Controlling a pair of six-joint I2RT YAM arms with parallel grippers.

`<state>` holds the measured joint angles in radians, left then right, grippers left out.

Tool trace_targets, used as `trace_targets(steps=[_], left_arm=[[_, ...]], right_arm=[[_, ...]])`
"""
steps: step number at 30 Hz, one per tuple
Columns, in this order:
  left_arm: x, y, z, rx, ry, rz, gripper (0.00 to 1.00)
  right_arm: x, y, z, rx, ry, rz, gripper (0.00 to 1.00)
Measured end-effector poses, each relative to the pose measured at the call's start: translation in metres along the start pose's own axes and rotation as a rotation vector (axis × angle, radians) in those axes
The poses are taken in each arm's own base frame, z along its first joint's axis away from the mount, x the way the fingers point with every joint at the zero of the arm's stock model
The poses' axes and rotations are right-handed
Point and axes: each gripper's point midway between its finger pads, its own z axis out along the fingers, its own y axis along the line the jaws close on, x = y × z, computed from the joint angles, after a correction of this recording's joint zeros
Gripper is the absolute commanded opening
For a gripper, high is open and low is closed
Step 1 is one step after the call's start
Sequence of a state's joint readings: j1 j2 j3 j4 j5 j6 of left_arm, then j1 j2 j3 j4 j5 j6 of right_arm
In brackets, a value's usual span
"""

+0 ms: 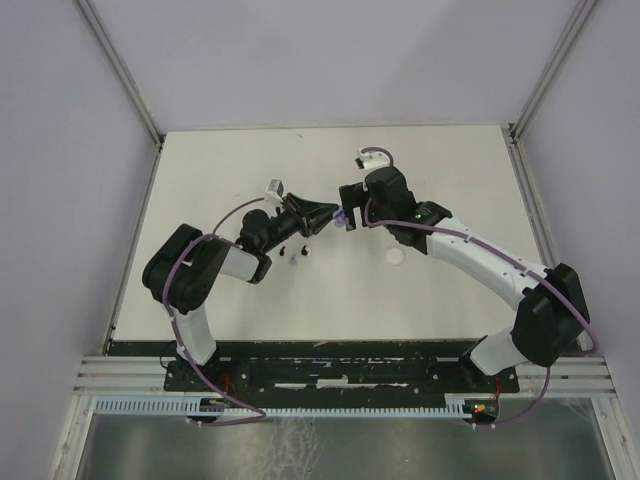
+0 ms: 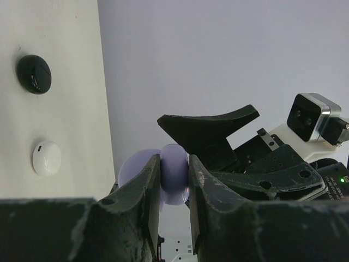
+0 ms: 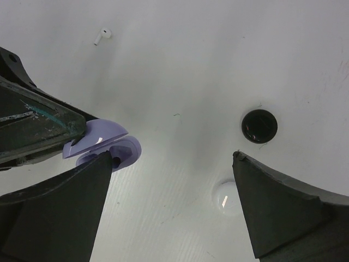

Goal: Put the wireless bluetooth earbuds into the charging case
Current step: Place the earbud in the charging case.

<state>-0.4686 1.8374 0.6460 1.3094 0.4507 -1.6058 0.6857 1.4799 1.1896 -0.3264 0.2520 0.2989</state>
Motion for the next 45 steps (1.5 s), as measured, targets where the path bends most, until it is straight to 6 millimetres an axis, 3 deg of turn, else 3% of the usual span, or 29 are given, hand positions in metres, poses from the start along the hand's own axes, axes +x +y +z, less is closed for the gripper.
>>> trace_targets(steps=[24, 35, 40, 43, 45], left_arm=[[0.0, 0.007, 0.0, -0.028, 0.003, -0.009, 0.03], [0.0, 0.005, 0.0, -0.021, 0.003, -0.006, 0.03], [0.0, 0.003, 0.0, -0.007, 0.004, 0.0, 0.03], [0.0, 0.006, 0.0, -0.007, 0.004, 0.0, 0.03], [0.0, 0.006, 0.0, -0.008, 0.004, -0.001, 0.03]], right_arm=[[0.002, 0.0, 0.006, 0.006, 0.007, -0.002, 1.0], [-0.013, -0.011, -0.003, 0.061, -0.061, 0.014, 0.99], [-0.017, -0.014, -0.019, 0.036, -0.14, 0.025, 0.93], [-0.02, -0.013, -0.028, 0.006, -0.184, 0.003, 0.77], [-0.023, -0.01, -0.029, -0.014, -0.195, -0.014, 0.74]])
